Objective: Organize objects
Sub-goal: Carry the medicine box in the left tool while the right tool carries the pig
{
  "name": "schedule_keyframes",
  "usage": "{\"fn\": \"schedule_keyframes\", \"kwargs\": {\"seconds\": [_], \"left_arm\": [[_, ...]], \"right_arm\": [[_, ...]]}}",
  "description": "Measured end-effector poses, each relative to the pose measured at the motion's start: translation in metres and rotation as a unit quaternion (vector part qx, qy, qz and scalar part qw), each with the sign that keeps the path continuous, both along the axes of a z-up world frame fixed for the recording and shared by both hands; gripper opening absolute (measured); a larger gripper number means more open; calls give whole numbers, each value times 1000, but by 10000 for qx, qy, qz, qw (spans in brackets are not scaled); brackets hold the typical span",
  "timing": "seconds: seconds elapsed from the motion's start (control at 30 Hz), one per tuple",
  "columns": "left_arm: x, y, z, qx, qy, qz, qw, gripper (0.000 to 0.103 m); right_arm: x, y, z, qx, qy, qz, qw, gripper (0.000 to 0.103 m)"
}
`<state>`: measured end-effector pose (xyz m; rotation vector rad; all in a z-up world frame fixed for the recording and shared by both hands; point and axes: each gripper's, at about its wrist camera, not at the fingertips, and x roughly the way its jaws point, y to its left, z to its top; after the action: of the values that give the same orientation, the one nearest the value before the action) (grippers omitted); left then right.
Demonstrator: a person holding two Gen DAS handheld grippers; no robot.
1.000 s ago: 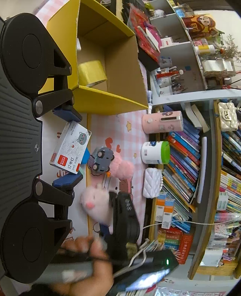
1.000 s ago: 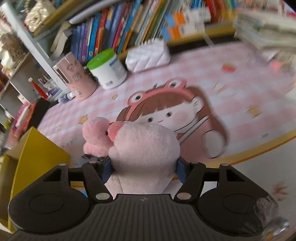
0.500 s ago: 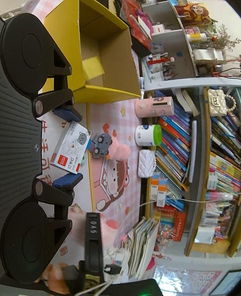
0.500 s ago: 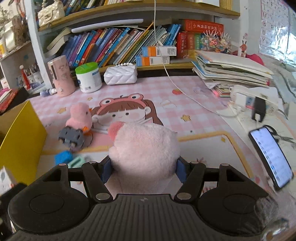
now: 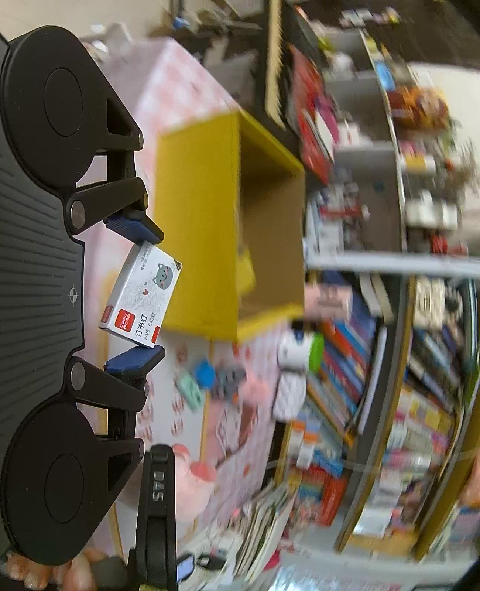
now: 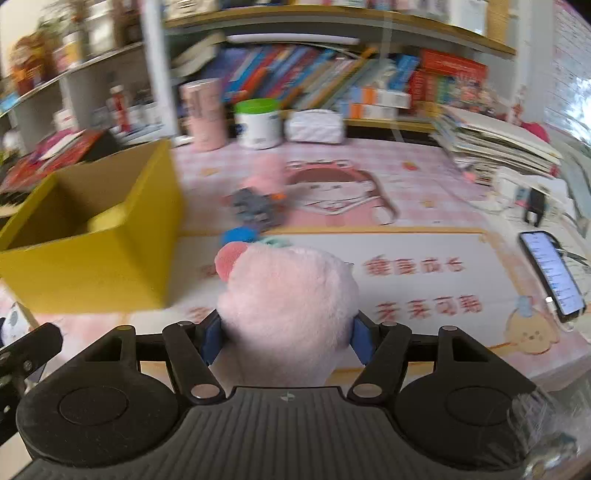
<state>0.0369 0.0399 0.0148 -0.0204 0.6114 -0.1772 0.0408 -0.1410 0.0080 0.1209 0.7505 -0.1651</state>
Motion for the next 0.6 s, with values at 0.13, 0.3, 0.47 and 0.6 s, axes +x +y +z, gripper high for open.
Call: {"fn": "schedule_keyframes", "kwargs": {"seconds": [0.13, 0.3, 0.47, 0.6], "left_arm": [[-11, 40, -6, 65, 147, 495, 9986, 59], [-21, 79, -7, 171, 251, 914, 9953, 59], [-37, 100, -6, 320, 196, 915, 9951, 59], [-46, 116, -5, 407, 145, 885, 9951, 59]], "right_arm": [[-18, 39, 6, 25, -151, 325, 9994, 64], [-37, 82, 5, -191, -218, 543, 9981, 64], [-48, 114, 0, -296, -210, 686, 9970, 64], [-52, 136, -5, -266, -117, 807, 9963, 64]]}}
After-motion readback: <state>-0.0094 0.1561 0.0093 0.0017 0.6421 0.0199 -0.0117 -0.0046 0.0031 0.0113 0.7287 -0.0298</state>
